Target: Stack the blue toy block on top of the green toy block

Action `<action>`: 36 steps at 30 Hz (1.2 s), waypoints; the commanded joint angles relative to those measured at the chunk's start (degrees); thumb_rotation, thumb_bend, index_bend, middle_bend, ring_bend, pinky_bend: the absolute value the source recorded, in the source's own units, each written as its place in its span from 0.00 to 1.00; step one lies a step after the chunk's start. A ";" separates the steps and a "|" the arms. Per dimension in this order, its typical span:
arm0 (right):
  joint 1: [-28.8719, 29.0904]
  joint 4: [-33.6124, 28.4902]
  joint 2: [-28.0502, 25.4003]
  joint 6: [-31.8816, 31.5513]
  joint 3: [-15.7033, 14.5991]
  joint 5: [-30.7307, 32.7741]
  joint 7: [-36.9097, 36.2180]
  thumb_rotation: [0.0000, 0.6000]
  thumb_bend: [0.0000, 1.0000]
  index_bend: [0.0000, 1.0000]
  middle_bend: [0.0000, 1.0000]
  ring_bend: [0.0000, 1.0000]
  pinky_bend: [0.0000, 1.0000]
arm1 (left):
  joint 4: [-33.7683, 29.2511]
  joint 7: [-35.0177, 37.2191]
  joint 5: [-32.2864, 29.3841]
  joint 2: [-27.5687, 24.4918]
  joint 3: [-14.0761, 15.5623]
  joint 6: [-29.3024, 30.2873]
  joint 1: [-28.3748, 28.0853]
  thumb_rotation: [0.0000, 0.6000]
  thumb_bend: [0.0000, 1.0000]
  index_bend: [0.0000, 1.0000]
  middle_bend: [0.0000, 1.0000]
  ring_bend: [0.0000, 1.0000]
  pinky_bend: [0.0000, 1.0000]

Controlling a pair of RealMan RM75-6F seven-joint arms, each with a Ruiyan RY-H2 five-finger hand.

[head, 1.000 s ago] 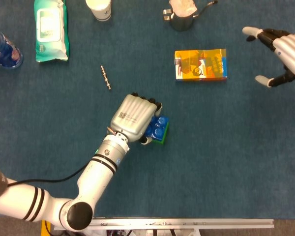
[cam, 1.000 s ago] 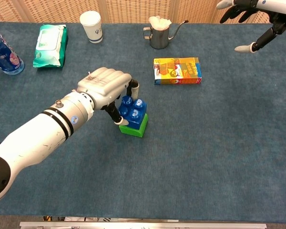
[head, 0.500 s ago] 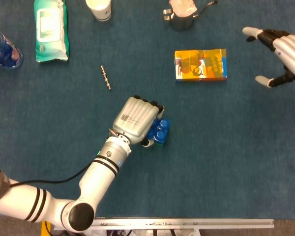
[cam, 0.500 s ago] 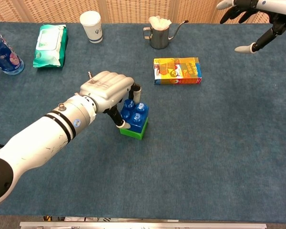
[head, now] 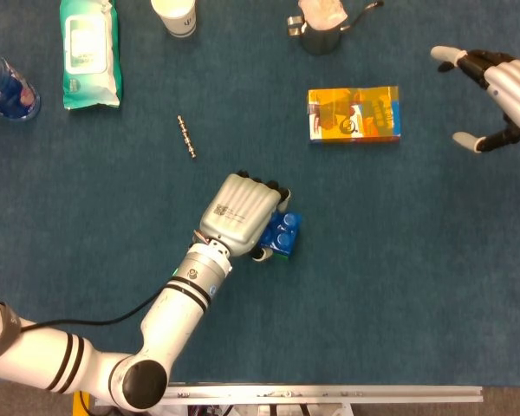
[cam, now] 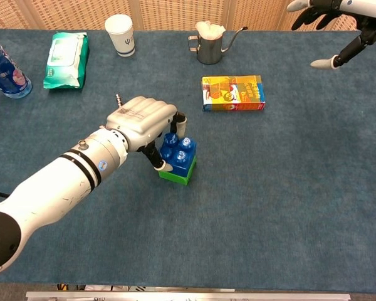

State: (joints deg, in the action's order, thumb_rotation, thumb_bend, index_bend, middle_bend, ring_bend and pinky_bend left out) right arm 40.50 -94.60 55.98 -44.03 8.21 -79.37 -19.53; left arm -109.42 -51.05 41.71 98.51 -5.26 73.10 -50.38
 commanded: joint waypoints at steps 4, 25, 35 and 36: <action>0.00 0.04 -0.04 0.10 -0.02 0.16 0.06 1.00 0.21 0.10 0.23 0.16 0.20 | 0.51 0.71 1.12 0.09 0.55 -0.25 0.53 1.00 0.14 0.47 0.54 0.45 0.34; -0.28 0.11 -0.11 0.08 -0.03 0.75 0.21 1.00 0.21 0.10 0.23 0.16 0.20 | 2.30 0.63 3.54 1.27 1.23 -0.69 1.90 1.00 0.14 0.46 0.54 0.45 0.34; -0.44 0.46 -0.07 0.02 -0.02 0.72 -0.21 1.00 0.21 0.10 0.23 0.16 0.20 | 2.52 0.56 3.42 1.44 1.10 -1.42 2.16 1.00 0.14 0.42 0.53 0.45 0.34; -0.44 0.52 -0.04 0.03 -0.01 0.73 -0.24 1.00 0.21 0.10 0.23 0.16 0.20 | 2.51 0.56 3.39 1.42 1.08 -1.49 2.19 1.00 0.14 0.40 0.53 0.45 0.34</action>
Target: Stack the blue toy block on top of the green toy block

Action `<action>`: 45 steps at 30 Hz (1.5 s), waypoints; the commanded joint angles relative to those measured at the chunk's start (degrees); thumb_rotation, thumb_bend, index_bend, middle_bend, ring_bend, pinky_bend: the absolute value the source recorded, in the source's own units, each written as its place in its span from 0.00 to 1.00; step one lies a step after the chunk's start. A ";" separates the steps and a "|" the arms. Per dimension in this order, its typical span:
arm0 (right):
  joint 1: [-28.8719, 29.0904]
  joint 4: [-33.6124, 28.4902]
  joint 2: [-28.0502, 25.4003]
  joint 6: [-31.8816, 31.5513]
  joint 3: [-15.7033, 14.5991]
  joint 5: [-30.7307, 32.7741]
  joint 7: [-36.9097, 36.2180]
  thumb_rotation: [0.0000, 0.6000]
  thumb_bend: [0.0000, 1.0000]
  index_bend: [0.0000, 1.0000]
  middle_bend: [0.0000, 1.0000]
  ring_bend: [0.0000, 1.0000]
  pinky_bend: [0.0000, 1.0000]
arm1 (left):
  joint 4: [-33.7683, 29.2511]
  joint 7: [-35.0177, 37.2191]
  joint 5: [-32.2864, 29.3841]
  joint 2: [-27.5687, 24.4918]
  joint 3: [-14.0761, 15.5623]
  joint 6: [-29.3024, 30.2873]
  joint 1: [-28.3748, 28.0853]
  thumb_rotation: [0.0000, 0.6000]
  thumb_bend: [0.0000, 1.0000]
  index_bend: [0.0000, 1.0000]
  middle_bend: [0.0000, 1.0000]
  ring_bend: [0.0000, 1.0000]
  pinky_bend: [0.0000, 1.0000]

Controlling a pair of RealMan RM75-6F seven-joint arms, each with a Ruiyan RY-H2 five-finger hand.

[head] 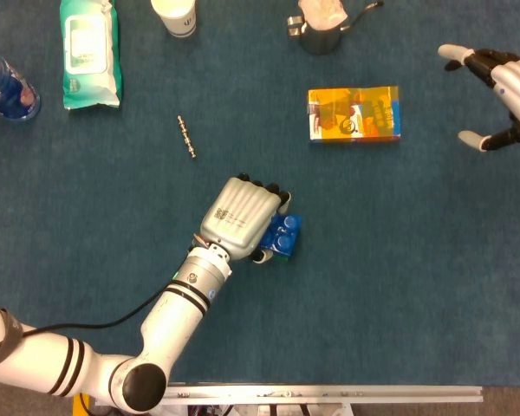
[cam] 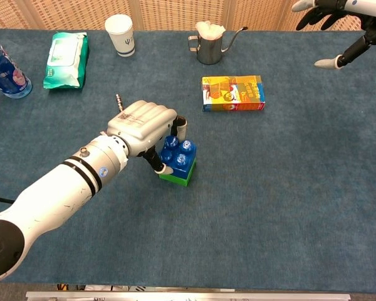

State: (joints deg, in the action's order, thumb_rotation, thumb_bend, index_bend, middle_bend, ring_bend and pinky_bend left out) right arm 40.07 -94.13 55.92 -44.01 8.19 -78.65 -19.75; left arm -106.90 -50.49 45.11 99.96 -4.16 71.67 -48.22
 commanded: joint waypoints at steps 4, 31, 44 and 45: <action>-0.03 0.19 0.12 0.01 0.04 0.06 -0.17 1.00 0.21 0.10 0.23 0.16 0.20 | -0.14 -0.03 0.30 -0.14 -0.04 -0.15 0.11 1.00 0.14 0.32 0.46 0.44 0.34; -0.46 -0.08 -0.12 -0.61 0.20 -0.21 -0.72 1.00 0.21 0.10 0.23 0.16 0.20 | -5.66 -1.80 0.50 -3.47 0.10 2.34 1.35 1.00 0.14 0.15 0.24 0.31 0.34; -0.98 -0.13 -0.41 -1.41 0.19 -0.65 -1.40 1.00 0.21 0.10 0.23 0.16 0.20 | -7.37 3.64 3.37 -8.35 -2.08 4.02 3.78 1.00 0.14 0.15 0.24 0.29 0.34; -0.95 -0.14 -0.35 -1.37 0.21 -0.65 -1.40 1.00 0.21 0.10 0.23 0.16 0.20 | -7.41 3.84 3.27 -8.43 -2.27 3.82 3.78 1.00 0.14 0.15 0.24 0.29 0.34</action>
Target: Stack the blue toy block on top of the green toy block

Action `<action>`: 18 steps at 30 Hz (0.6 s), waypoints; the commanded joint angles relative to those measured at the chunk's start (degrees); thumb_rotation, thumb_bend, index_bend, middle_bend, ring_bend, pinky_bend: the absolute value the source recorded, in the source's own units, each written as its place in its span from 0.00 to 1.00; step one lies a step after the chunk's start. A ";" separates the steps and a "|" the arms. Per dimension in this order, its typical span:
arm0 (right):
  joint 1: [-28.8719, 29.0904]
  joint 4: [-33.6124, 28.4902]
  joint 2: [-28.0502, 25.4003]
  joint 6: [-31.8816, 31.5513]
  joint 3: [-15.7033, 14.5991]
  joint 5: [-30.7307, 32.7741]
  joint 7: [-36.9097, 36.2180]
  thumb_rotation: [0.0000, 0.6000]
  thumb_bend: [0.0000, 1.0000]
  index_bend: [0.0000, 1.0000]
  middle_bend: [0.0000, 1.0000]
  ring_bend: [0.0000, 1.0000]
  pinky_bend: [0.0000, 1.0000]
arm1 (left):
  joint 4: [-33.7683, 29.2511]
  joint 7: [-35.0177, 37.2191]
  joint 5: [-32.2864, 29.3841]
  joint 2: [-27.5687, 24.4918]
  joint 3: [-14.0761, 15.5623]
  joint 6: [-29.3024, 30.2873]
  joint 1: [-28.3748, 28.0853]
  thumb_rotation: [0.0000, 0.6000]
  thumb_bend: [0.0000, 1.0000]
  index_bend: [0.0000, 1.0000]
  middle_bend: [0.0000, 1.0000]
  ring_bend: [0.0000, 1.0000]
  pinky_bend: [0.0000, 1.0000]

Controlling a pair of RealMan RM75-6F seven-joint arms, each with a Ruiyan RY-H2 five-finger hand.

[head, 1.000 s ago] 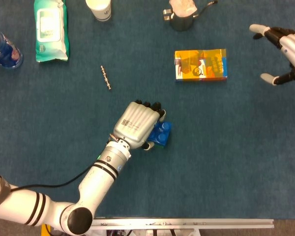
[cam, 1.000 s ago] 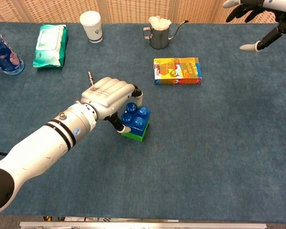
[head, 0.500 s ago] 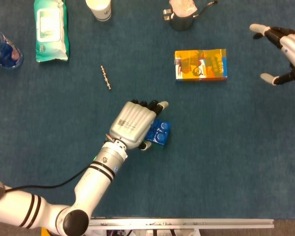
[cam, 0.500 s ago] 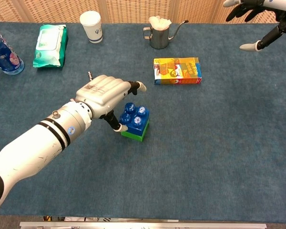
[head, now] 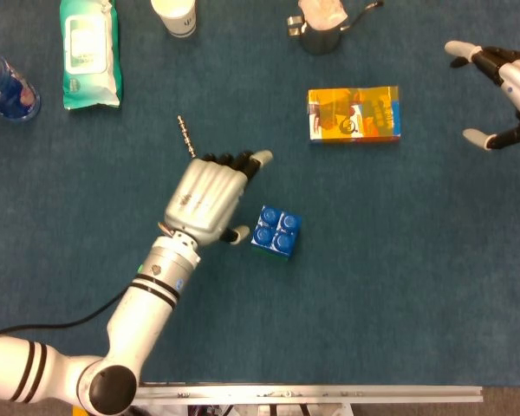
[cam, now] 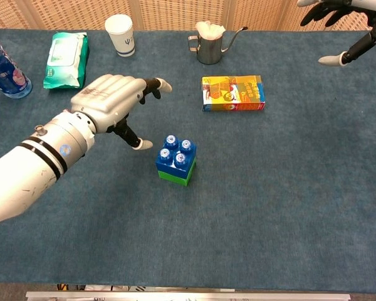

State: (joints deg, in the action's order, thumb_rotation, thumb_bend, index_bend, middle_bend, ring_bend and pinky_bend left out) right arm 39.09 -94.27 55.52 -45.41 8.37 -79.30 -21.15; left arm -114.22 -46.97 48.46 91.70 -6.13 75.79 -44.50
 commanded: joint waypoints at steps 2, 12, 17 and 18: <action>0.10 -0.01 0.14 0.10 0.04 0.02 0.06 1.00 0.21 0.10 0.23 0.16 0.20 | -0.16 0.51 -0.12 -0.09 -0.49 -0.58 -0.02 1.00 0.14 0.15 0.24 0.29 0.34; 0.13 -0.13 0.22 0.29 0.01 0.46 0.70 1.00 0.21 0.10 0.23 0.16 0.20 | 0.03 -0.14 0.08 2.12 -0.25 -1.69 -0.75 1.00 0.14 0.15 0.24 0.29 0.34; -0.03 -0.23 0.09 0.19 -0.04 0.54 0.84 1.00 0.21 0.10 0.23 0.16 0.20 | 0.85 -0.36 -0.70 3.37 -1.28 -1.92 -1.36 1.00 0.14 0.15 0.24 0.29 0.34; -0.06 -0.23 0.04 0.16 -0.04 0.54 0.84 1.00 0.21 0.10 0.23 0.16 0.20 | 0.95 -0.40 -0.79 3.49 -1.41 -1.88 -1.41 1.00 0.14 0.15 0.24 0.29 0.34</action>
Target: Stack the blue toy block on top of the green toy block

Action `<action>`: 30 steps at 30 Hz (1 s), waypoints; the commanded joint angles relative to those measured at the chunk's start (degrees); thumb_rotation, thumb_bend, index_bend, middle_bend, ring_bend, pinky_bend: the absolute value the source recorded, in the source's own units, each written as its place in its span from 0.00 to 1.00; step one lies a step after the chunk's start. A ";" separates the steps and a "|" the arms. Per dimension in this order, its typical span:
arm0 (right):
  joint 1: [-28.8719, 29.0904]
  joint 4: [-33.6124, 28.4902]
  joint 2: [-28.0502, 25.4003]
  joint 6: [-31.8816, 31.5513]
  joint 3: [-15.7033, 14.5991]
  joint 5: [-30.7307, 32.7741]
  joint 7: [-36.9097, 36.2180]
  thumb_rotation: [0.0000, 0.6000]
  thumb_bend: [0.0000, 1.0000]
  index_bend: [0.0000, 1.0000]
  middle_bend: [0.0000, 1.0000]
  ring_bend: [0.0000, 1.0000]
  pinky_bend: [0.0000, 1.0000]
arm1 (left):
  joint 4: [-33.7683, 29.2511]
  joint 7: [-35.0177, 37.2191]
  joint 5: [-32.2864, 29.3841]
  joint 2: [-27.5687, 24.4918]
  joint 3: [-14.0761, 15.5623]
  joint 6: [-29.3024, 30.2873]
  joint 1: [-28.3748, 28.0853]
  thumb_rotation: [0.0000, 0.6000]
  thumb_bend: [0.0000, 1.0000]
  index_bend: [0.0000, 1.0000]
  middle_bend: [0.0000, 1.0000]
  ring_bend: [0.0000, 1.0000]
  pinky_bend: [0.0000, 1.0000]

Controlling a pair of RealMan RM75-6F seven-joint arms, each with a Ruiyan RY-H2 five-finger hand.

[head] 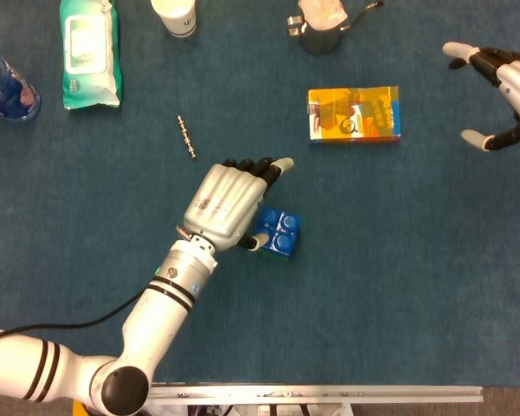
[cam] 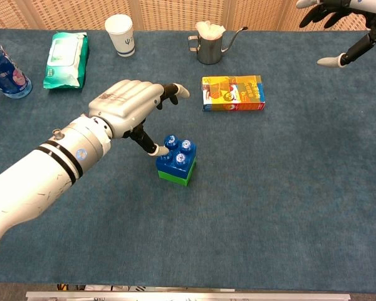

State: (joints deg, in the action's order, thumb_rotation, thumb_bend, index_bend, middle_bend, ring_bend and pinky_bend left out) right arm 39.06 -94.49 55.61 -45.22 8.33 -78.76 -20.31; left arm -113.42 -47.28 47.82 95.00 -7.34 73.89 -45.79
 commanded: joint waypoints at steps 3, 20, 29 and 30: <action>-0.13 0.05 -0.13 -0.11 0.03 0.05 -0.11 1.00 0.21 0.10 0.23 0.16 0.20 | 0.45 -0.25 -0.59 0.50 -0.41 0.05 -0.27 1.00 0.14 0.15 0.24 0.29 0.34; -0.42 0.47 -0.18 -0.35 -0.02 -0.30 -0.75 1.00 0.21 0.10 0.23 0.16 0.20 | 1.86 -1.17 -1.78 1.80 1.07 -0.29 -0.27 1.00 0.14 0.15 0.24 0.29 0.34; -0.79 0.28 -0.60 -0.87 0.05 -0.36 -1.02 1.00 0.21 0.10 0.23 0.16 0.20 | 0.71 -1.01 -0.89 1.32 1.10 0.20 -0.01 1.00 0.14 0.15 0.24 0.29 0.34; -0.85 0.24 -0.69 -0.96 0.06 -0.39 -1.11 1.00 0.21 0.10 0.23 0.16 0.20 | 0.20 -0.74 -0.32 0.84 0.92 0.59 0.17 1.00 0.14 0.15 0.24 0.29 0.34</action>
State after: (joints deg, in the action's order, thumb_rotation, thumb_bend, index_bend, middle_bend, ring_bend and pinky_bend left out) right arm 38.22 -94.23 54.94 -46.17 8.39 -79.14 -21.41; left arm -112.76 -48.31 47.02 96.26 -6.24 74.12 -45.80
